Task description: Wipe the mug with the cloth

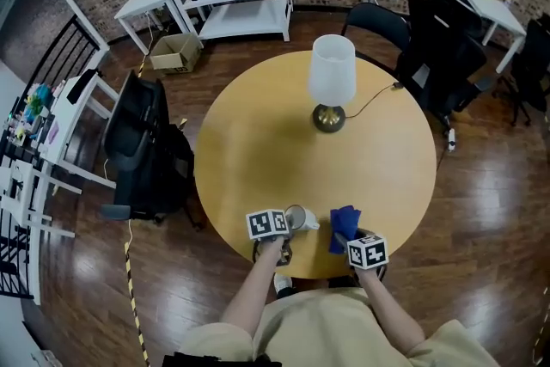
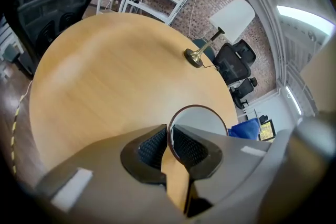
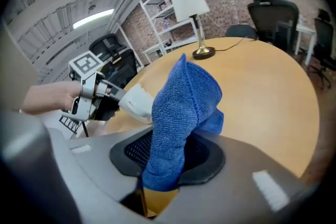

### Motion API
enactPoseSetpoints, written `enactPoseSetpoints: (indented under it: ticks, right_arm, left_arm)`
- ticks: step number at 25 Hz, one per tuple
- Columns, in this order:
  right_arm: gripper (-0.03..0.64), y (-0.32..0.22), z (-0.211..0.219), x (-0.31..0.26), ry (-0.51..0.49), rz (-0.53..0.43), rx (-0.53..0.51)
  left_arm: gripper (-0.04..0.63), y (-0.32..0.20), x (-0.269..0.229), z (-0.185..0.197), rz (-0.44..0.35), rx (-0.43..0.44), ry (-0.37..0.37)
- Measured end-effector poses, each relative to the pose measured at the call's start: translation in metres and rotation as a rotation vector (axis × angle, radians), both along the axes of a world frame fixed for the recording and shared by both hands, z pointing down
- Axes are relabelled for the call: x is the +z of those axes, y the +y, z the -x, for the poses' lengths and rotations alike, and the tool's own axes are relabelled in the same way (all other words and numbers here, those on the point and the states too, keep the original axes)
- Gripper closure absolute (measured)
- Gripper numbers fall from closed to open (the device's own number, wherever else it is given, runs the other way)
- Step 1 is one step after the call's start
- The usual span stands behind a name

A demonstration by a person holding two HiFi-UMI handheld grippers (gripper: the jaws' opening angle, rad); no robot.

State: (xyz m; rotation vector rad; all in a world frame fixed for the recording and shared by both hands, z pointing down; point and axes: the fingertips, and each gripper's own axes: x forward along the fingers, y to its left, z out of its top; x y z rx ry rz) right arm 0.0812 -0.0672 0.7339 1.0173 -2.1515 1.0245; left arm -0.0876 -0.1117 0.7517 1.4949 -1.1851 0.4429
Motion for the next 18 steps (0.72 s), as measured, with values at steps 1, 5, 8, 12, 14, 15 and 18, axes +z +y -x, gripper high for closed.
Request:
enactPoseSetpoints:
  ticks: [1,5,8,12,14,15,18]
  right_arm:
    - [0.486,0.001,-0.013,-0.004,-0.013,0.002,0.043]
    - [0.485,0.002,-0.040,-0.023,-0.049,-0.020,0.112]
    - [0.485,0.002,-0.042,-0.039,-0.071,-0.056,0.098]
    - [0.485,-0.006,-0.039,-0.054,-0.105,-0.100,0.079]
    - [0.485,-0.016,-0.035,-0.064,-0.121,-0.129,0.072]
    - [0.485,-0.021,-0.033,-0.071,-0.136,-0.146,0.069]
    - [0.483,-0.036,-0.021,-0.104,-0.223,-0.216,0.039]
  left_arm:
    - [0.566,0.000,-0.001,-0.002,-0.006,0.003,-0.012]
    - [0.561,0.001,-0.007,-0.010,-0.032,0.001,-0.054]
    - [0.551,0.001,-0.012,-0.021,-0.062,0.019,-0.077]
    - [0.532,0.004,-0.016,-0.040,-0.103,0.071,-0.125]
    - [0.528,0.004,-0.021,-0.040,-0.125,0.074,-0.145]
    - [0.520,0.005,-0.025,-0.038,-0.138,0.067,-0.145]
    - [0.453,0.004,-0.047,-0.023,-0.195,0.021,-0.140]
